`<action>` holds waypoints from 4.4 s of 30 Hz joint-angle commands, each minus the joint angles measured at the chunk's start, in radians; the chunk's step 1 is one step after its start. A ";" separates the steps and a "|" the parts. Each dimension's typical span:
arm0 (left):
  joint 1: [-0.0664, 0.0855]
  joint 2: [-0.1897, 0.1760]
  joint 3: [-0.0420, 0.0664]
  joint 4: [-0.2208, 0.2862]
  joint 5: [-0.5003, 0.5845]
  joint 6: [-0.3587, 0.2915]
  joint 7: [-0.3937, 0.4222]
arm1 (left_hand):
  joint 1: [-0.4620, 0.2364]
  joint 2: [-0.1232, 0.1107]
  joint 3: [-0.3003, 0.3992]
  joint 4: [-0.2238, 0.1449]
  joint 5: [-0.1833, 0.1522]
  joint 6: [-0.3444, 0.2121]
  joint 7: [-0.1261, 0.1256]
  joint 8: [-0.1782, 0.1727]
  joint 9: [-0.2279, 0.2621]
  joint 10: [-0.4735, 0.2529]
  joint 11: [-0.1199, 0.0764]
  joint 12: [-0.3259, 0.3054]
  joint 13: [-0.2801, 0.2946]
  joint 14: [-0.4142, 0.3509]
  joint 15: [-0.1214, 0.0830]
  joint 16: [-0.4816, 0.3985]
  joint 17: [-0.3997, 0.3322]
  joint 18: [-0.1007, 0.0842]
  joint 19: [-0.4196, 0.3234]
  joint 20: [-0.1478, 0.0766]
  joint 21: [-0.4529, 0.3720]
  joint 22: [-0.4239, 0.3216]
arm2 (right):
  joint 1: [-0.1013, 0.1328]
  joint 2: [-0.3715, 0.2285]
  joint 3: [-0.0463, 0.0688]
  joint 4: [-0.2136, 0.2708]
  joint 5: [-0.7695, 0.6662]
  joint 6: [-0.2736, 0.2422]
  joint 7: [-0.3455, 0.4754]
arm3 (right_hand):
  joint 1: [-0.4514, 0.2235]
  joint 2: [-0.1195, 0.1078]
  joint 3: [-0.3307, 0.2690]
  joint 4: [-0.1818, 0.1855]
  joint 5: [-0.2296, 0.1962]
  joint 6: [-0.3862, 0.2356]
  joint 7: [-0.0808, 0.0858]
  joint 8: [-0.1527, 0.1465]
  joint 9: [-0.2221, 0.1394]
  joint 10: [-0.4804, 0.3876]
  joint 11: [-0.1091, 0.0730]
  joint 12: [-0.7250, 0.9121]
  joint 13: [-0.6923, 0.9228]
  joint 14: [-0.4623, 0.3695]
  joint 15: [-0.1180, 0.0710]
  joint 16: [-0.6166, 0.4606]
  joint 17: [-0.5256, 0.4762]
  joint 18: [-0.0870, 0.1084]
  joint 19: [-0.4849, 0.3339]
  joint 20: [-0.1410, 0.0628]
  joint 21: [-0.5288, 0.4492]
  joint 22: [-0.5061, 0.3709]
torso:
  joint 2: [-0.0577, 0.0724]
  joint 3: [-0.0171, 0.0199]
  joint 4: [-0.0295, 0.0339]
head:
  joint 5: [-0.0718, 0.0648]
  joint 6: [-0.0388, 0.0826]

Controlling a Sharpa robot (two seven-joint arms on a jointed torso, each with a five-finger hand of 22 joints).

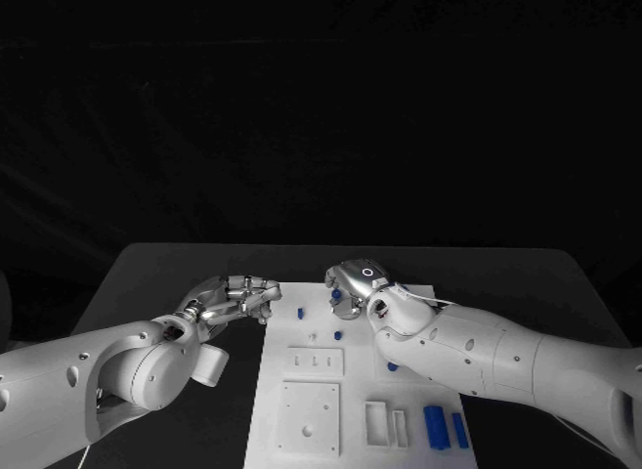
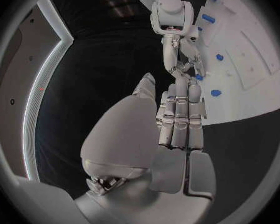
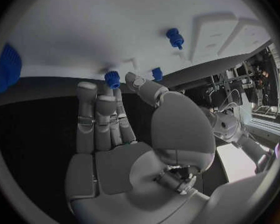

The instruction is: Assemble the parts on the task board

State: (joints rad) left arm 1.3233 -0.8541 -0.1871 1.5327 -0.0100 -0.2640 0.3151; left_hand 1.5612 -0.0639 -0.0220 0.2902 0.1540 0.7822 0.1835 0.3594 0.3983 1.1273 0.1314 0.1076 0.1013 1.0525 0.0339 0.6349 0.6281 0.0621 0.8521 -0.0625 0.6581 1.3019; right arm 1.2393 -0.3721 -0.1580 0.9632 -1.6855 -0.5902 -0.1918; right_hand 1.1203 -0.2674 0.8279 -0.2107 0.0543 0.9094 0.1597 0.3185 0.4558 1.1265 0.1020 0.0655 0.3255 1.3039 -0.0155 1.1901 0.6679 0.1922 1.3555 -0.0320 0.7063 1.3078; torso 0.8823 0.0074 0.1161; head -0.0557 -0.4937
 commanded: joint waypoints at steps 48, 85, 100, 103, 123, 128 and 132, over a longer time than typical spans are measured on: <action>0.001 -0.001 0.001 -0.034 0.000 0.017 0.014 | 0.003 0.007 -0.006 0.000 -0.003 0.005 0.001 -0.008 0.000 0.011 0.001 -0.007 -0.001 -0.003 -0.003 0.002 0.002 0.030 0.002 -0.005 0.005 -0.002 | 0.078 -0.264 0.058 0.149 0.132 0.299 0.014 | -0.058 -0.012 -0.146 0.014 0.021 -0.093 -0.012 -0.056 -0.046 0.011 -0.068 1.051 0.928 -0.028 -0.062 0.167 0.131 0.070 0.033 -0.047 0.151 0.027 | -0.009 0.0146 -0.0330 | -0.006 0.014; 0.000 0.004 0.000 -0.041 0.000 0.022 0.011 | 0.001 0.010 -0.008 0.001 -0.004 0.005 0.001 -0.009 0.000 0.012 0.001 -0.009 -0.001 -0.003 -0.003 0.001 0.002 0.029 0.002 -0.005 0.006 -0.004 | 0.037 -0.242 0.057 0.074 0.145 0.350 0.031 | -0.058 0.033 -0.099 0.035 0.030 -0.045 -0.021 -0.025 -0.034 0.036 -0.077 1.108 0.953 -0.027 -0.069 0.161 0.176 0.070 0.003 -0.047 0.216 0.023 | -0.009 0.0125 -0.0308 | -0.008 0.001; 0.000 0.000 0.000 -0.037 -0.001 0.024 0.008 | 0.001 0.010 -0.008 0.000 -0.003 0.005 0.001 -0.009 0.000 0.012 0.001 -0.010 -0.001 -0.003 -0.003 0.001 0.003 0.029 0.001 -0.005 0.006 -0.004 | 0.016 -0.228 0.048 0.050 0.088 0.366 0.020 | -0.057 0.049 -0.091 0.024 0.041 -0.028 -0.023 -0.016 -0.031 0.036 -0.078 1.110 0.950 -0.025 -0.070 0.156 0.185 0.070 -0.004 -0.046 0.228 0.023 | -0.010 0.0126 -0.0309 | -0.008 -0.007; 0.000 -0.001 0.000 -0.038 -0.001 0.024 0.007 | 0.001 0.010 -0.008 0.000 -0.003 0.005 0.001 -0.009 0.000 0.012 0.001 -0.010 -0.001 -0.003 -0.003 0.001 0.003 0.029 0.001 -0.005 0.006 -0.004 | 0.013 -0.228 0.047 0.046 0.088 0.389 0.017 | -0.055 0.059 -0.087 0.017 0.050 -0.017 -0.023 -0.011 -0.030 0.038 -0.078 1.112 0.950 -0.024 -0.070 0.154 0.189 0.070 -0.006 -0.045 0.233 0.023 | -0.010 0.0122 -0.0305 | -0.009 -0.010; 0.000 -0.002 0.000 -0.037 -0.003 0.029 0.000 | 0.001 0.010 -0.008 0.000 -0.003 0.006 0.001 -0.010 0.000 0.013 0.001 -0.011 -0.001 -0.003 -0.003 0.001 0.003 0.029 0.001 -0.005 0.006 -0.005 | 0.002 -0.225 0.031 0.040 0.050 0.432 -0.001 | -0.081 0.081 -0.085 0.009 0.100 0.034 -0.037 0.011 -0.023 0.033 -0.091 1.107 0.938 -0.020 -0.082 0.141 0.205 0.070 -0.016 -0.039 0.249 0.020 | -0.011 0.0119 -0.0312 | -0.009 -0.013; 0.000 -0.003 0.000 -0.036 -0.003 0.030 -0.002 | 0.001 0.010 -0.009 0.000 -0.003 0.006 0.001 -0.010 0.000 0.013 0.001 -0.011 -0.001 -0.003 -0.003 0.001 0.003 0.029 0.000 -0.005 0.006 -0.005 | 0.002 -0.226 0.031 0.043 0.049 0.431 -0.003 | -0.084 0.087 -0.084 0.008 0.105 0.044 -0.041 0.015 -0.021 0.032 -0.095 1.106 0.936 -0.019 -0.085 0.139 0.208 0.070 -0.018 -0.039 0.251 0.020 | -0.011 0.0117 -0.0319 | -0.009 -0.012; 0.000 -0.006 0.000 -0.034 -0.004 0.031 -0.003 | 0.001 0.010 -0.009 0.000 -0.003 0.006 0.001 -0.010 0.000 0.013 0.001 -0.011 -0.001 -0.003 -0.003 0.001 0.003 0.029 0.000 -0.005 0.006 -0.005 | 0.002 -0.227 0.032 0.050 0.041 0.409 -0.009 | -0.084 0.087 -0.084 0.008 0.105 0.044 -0.041 0.015 -0.021 0.032 -0.095 1.106 0.936 -0.019 -0.085 0.139 0.208 0.070 -0.018 -0.039 0.251 0.020 | -0.011 0.0117 -0.0323 | -0.008 -0.012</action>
State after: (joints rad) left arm 1.3229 -0.8599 -0.1875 1.4950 -0.0108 -0.2511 0.3106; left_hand 1.5612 -0.0638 -0.0247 0.2930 0.1540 0.7822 0.1835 0.3554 0.3983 1.1362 0.1336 0.0997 0.1015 1.0525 0.0339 0.6349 0.6294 0.0619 0.8524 -0.0620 0.6581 1.2986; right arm 1.2729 -0.5955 -0.1068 1.0197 -1.6264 -0.3057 -0.1625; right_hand 1.0400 -0.1867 0.7410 -0.2017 0.1550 0.8820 0.0982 0.3301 0.4333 1.1616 0.0141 1.1741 1.2623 1.2842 -0.0963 1.3309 0.8749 0.1854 1.3444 -0.0682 0.9526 1.3077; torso 0.8712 0.0189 0.0841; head -0.0645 -0.5062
